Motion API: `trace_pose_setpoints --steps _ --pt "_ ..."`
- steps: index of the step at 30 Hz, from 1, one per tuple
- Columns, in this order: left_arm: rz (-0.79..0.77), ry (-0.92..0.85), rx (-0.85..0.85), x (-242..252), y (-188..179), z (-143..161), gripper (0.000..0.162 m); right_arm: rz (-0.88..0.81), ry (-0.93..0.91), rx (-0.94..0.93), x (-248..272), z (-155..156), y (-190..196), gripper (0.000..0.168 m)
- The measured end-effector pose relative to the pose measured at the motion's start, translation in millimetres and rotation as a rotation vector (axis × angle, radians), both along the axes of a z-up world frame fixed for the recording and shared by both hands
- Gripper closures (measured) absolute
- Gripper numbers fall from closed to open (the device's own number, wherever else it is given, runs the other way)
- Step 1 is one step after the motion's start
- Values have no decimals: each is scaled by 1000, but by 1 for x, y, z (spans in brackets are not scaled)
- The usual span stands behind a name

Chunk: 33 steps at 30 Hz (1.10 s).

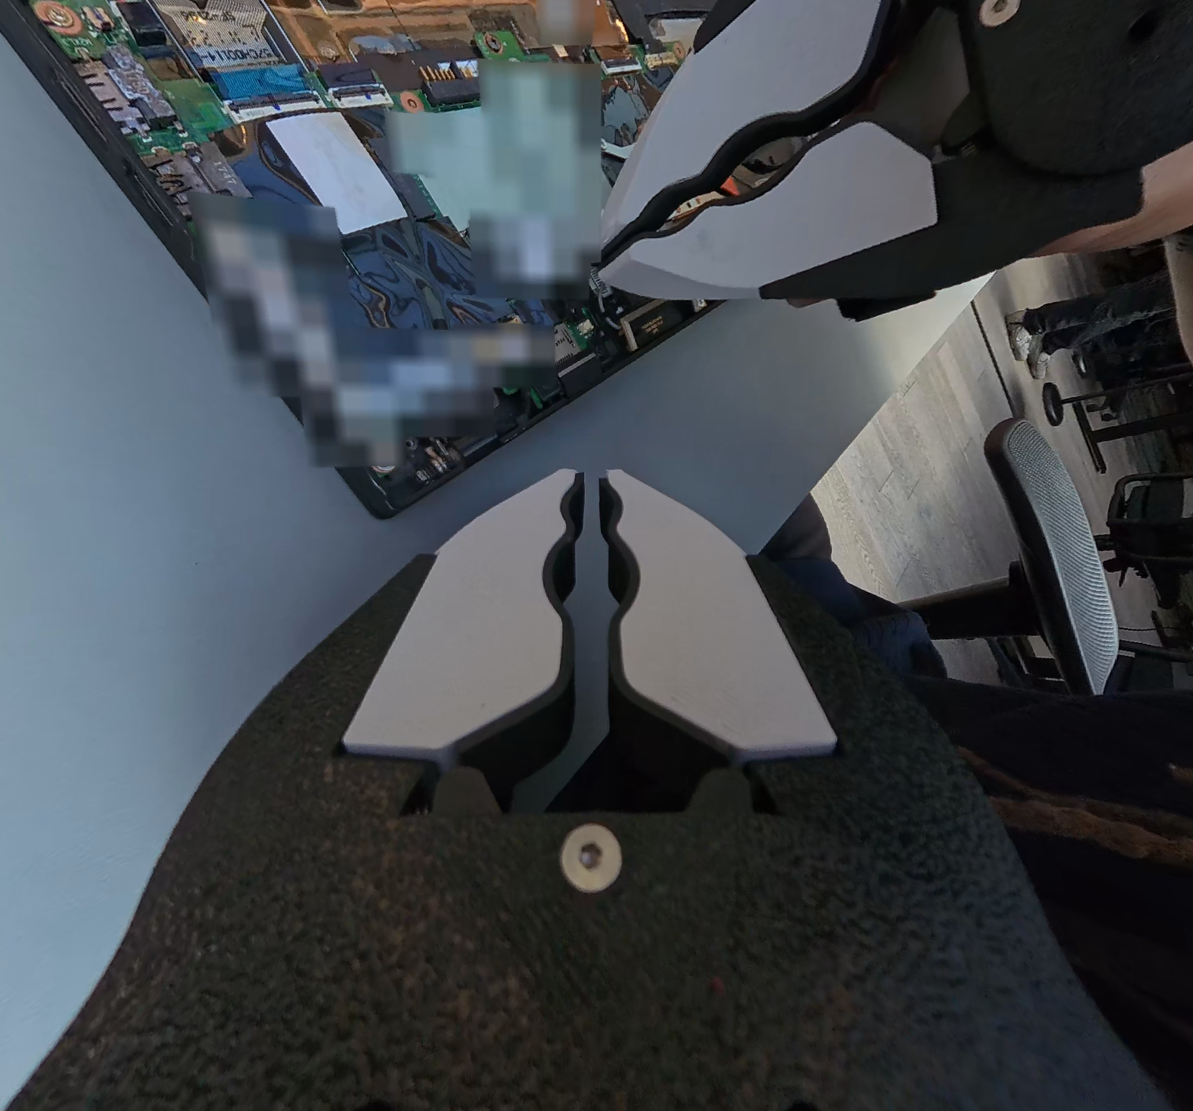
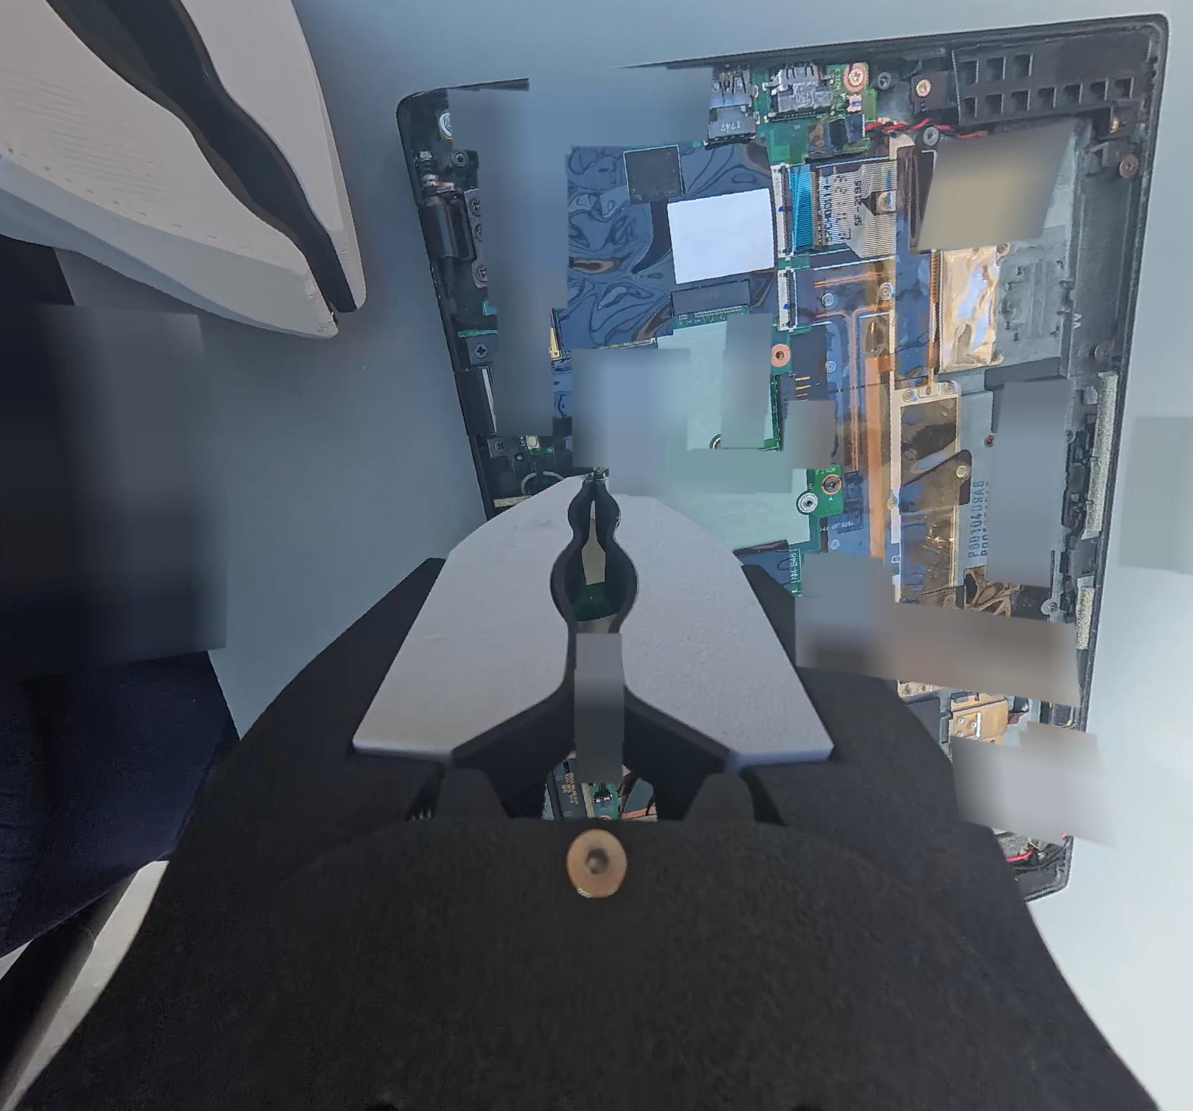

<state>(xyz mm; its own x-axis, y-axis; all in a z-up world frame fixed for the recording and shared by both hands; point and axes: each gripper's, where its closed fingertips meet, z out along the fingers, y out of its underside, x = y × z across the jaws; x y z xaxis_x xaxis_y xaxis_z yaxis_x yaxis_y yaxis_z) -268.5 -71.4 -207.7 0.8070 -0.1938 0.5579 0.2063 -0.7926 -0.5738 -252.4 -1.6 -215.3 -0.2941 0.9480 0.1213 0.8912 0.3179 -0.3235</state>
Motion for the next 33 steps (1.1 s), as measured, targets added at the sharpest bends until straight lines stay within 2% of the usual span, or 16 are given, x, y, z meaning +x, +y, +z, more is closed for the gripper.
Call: trace_pose_setpoints --steps 24,31,32,33 --pt "9 -4 3 -3 0 1 158 15 -48 -58 3 6 0 160" --pt "3 -1 2 -2 0 0 158 -1 34 -41 -11 17 8 168" --pt "4 0 2 -2 0 0 158 3 21 -46 -11 14 6 162" --pt "6 0 3 -2 0 1 158 2 3 -45 -10 9 6 149"
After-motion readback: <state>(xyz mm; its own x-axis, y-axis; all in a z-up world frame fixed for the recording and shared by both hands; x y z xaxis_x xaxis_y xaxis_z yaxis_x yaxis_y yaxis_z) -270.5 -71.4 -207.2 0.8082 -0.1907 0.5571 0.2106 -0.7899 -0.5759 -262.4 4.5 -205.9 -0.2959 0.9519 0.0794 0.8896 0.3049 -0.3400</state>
